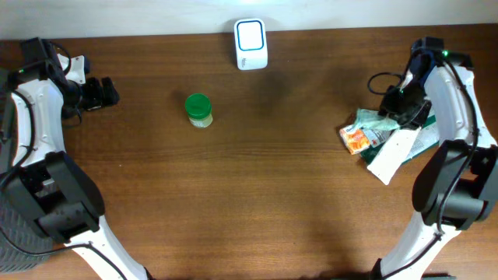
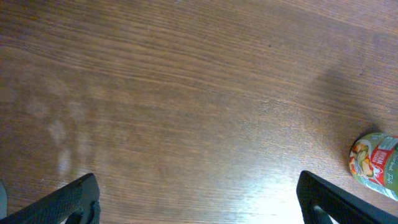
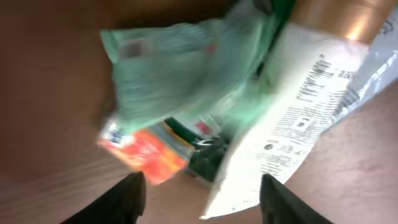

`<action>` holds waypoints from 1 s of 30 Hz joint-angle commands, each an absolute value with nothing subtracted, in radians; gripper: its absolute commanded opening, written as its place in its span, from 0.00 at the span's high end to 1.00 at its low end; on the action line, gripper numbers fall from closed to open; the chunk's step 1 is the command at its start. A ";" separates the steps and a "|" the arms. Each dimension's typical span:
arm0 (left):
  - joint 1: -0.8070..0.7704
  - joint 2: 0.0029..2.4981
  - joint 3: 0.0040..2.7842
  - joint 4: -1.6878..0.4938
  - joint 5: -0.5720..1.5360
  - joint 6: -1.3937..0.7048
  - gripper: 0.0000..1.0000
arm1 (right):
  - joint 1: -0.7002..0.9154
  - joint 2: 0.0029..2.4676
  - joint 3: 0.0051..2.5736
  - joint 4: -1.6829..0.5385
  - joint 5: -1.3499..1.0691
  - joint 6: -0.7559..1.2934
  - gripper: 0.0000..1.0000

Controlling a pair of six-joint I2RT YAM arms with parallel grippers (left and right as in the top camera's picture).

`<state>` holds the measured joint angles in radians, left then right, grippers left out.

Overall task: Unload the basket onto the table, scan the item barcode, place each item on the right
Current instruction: 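Move the right gripper left to the green-lidded jar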

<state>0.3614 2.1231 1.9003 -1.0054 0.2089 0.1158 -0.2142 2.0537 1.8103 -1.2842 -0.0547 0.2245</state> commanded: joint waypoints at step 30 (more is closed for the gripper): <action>0.376 2.128 1.910 -1.004 0.201 0.118 0.01 | 0.694 2.399 2.068 -0.485 -0.091 -0.070 0.02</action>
